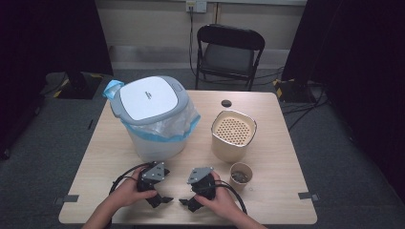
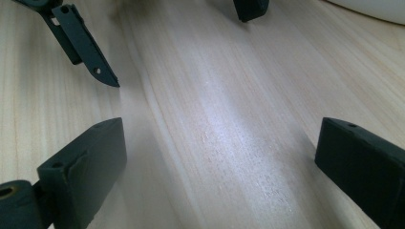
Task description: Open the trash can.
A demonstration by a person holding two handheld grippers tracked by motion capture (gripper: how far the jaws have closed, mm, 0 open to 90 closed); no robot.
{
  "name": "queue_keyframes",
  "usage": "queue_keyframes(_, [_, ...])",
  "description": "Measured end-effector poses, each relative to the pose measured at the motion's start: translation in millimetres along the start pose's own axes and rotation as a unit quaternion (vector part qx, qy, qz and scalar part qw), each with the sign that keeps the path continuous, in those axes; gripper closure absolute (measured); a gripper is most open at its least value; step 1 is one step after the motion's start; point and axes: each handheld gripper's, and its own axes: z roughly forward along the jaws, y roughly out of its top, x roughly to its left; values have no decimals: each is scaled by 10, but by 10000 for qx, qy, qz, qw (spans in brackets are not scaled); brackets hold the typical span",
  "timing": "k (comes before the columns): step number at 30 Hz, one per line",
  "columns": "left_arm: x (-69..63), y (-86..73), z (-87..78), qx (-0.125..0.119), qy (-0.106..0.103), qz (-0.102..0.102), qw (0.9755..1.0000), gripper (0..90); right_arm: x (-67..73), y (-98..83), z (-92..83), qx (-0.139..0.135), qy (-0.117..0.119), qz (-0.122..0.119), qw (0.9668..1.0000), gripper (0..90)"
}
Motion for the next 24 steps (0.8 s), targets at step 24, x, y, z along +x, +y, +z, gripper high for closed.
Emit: queue_keyframes(24, [5,2,-5,-5,62,55,10000,0,-205,454,-621,5,133,275,9995,201])
